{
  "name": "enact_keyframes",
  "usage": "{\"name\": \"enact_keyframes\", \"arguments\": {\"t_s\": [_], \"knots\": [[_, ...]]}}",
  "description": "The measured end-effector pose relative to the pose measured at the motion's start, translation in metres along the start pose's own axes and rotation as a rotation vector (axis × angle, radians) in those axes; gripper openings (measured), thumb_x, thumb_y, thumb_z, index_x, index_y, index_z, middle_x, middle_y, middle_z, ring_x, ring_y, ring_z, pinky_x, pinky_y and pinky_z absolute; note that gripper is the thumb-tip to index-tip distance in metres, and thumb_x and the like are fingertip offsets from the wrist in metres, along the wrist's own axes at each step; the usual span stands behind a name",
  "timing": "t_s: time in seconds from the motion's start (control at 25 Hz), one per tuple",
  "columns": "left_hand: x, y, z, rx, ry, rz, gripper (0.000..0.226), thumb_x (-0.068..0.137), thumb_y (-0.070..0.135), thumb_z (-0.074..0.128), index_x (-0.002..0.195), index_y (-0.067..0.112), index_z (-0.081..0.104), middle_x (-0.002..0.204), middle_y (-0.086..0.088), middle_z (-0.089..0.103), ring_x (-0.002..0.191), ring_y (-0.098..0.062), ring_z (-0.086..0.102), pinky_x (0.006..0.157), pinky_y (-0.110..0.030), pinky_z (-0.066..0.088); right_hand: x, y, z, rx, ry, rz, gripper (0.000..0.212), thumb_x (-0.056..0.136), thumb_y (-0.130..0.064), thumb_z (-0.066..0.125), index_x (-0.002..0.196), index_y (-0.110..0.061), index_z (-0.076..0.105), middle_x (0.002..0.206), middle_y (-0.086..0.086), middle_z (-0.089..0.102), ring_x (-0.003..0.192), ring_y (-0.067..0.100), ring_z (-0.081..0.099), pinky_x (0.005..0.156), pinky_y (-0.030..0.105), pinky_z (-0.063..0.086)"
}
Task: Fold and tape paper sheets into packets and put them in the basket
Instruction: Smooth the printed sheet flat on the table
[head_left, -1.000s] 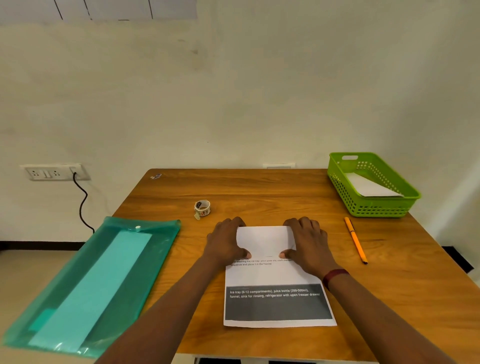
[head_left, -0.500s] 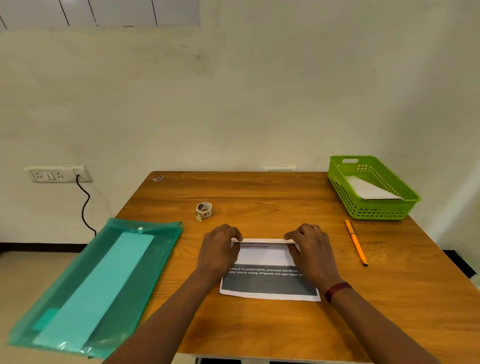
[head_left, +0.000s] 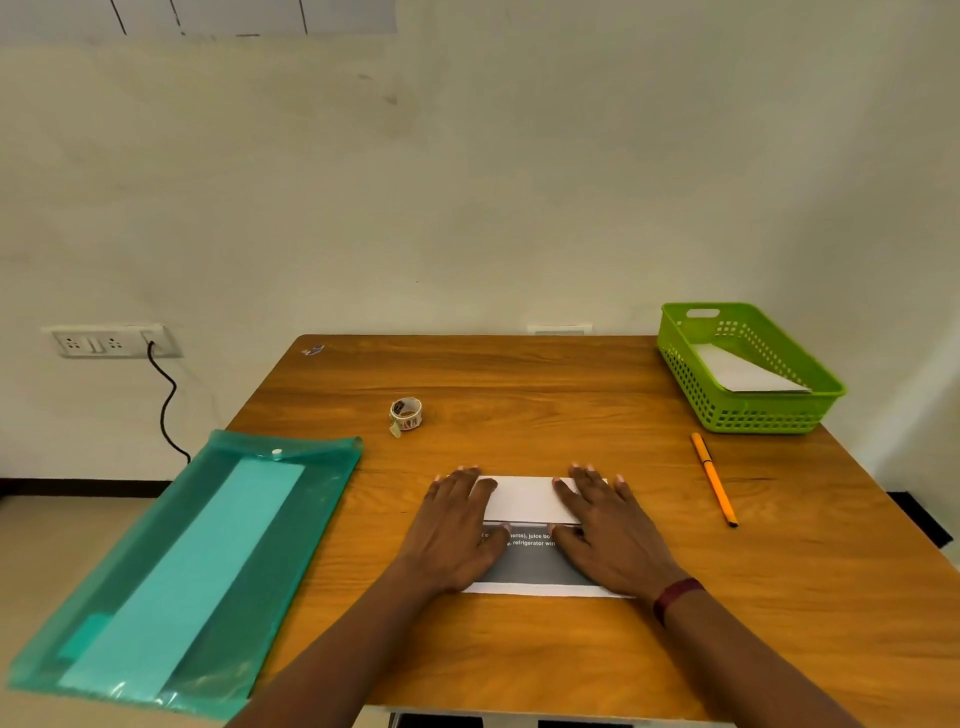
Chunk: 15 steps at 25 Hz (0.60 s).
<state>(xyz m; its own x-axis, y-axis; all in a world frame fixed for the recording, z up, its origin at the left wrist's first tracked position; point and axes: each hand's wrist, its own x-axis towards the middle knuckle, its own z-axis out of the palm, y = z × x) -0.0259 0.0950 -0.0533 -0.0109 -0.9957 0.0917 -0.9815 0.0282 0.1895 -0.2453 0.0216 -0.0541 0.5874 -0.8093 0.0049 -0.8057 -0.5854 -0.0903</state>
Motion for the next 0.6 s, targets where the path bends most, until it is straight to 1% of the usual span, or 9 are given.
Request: {"name": "enact_keyframes", "arguments": {"t_s": [0.08, 0.16, 0.2, 0.28, 0.36, 0.4, 0.48, 0.6], "knots": [[-0.001, 0.003, 0.003, 0.094, -0.086, 0.005, 0.072, 0.094, 0.063, 0.023, 0.155, 0.026, 0.011, 0.163, -0.008, 0.007, 0.15, -0.026, 0.005, 0.122, -0.047, 0.004, 0.001, -0.001, 0.002, -0.028, -0.036, 0.009, 0.09, 0.081, -0.077, -0.002, 0.155, -0.025, 0.005, 0.163, 0.006, -0.003, 0.15, 0.022, -0.004, 0.12, 0.047, -0.003], [-0.001, 0.006, 0.005, 0.163, -0.158, -0.001, 0.072, 0.095, 0.065, 0.013, 0.155, 0.029, -0.002, 0.164, -0.008, -0.007, 0.15, -0.028, -0.005, 0.12, -0.053, -0.001, 0.001, -0.007, 0.003, -0.015, -0.053, 0.027, 0.094, 0.077, -0.076, -0.011, 0.154, -0.024, -0.002, 0.162, 0.006, -0.011, 0.149, 0.023, -0.01, 0.12, 0.048, -0.006], [0.0, 0.008, 0.004, 0.182, -0.164, -0.005, 0.071, 0.096, 0.064, 0.01, 0.155, 0.028, -0.003, 0.163, -0.007, -0.008, 0.15, -0.028, -0.006, 0.119, -0.055, -0.003, 0.001, -0.01, 0.003, -0.006, -0.057, 0.029, 0.092, 0.077, -0.073, -0.012, 0.154, -0.023, -0.004, 0.162, 0.006, -0.013, 0.149, 0.023, -0.012, 0.12, 0.048, -0.007], [0.002, 0.011, 0.003, 0.203, -0.116, 0.011, 0.066, 0.099, 0.057, 0.01, 0.156, 0.025, 0.005, 0.164, -0.007, -0.001, 0.151, -0.026, -0.003, 0.119, -0.054, -0.004, 0.002, -0.019, 0.004, 0.011, -0.054, 0.007, 0.088, 0.079, -0.068, -0.013, 0.154, -0.022, -0.006, 0.161, 0.006, -0.015, 0.148, 0.022, -0.016, 0.119, 0.047, -0.01], [0.004, 0.015, 0.002, 0.183, -0.07, 0.04, 0.06, 0.103, 0.047, 0.013, 0.156, 0.018, 0.014, 0.164, -0.008, 0.006, 0.151, -0.025, 0.0, 0.122, -0.048, -0.002, 0.003, -0.03, 0.004, 0.039, -0.06, -0.026, 0.088, 0.078, -0.067, -0.014, 0.154, -0.023, -0.006, 0.161, 0.005, -0.016, 0.148, 0.02, -0.017, 0.118, 0.045, -0.012], [0.005, 0.016, 0.003, 0.15, -0.068, 0.045, 0.059, 0.104, 0.043, 0.016, 0.155, 0.015, 0.014, 0.163, -0.009, 0.007, 0.151, -0.024, 0.0, 0.123, -0.043, 0.0, 0.004, -0.035, 0.004, 0.052, -0.065, -0.04, 0.087, 0.078, -0.066, -0.014, 0.154, -0.024, -0.007, 0.161, 0.005, -0.017, 0.148, 0.019, -0.018, 0.117, 0.044, -0.013], [0.004, 0.016, 0.007, 0.083, -0.064, 0.042, 0.057, 0.105, 0.039, 0.019, 0.155, 0.013, 0.013, 0.164, -0.01, 0.006, 0.151, -0.022, 0.0, 0.123, -0.036, 0.003, 0.006, -0.041, 0.006, 0.06, -0.064, -0.059, 0.085, 0.079, -0.065, -0.014, 0.153, -0.024, -0.008, 0.16, 0.005, -0.018, 0.147, 0.019, -0.019, 0.117, 0.043, -0.013], [0.001, 0.013, 0.011, 0.067, -0.064, 0.003, 0.06, 0.104, 0.043, 0.017, 0.156, 0.014, 0.006, 0.164, -0.007, 0.0, 0.151, -0.021, -0.004, 0.122, -0.037, 0.001, 0.008, -0.039, 0.007, 0.064, -0.063, -0.066, 0.087, 0.077, -0.067, -0.015, 0.153, -0.025, -0.009, 0.161, 0.004, -0.018, 0.147, 0.017, -0.019, 0.117, 0.041, -0.014]]}}
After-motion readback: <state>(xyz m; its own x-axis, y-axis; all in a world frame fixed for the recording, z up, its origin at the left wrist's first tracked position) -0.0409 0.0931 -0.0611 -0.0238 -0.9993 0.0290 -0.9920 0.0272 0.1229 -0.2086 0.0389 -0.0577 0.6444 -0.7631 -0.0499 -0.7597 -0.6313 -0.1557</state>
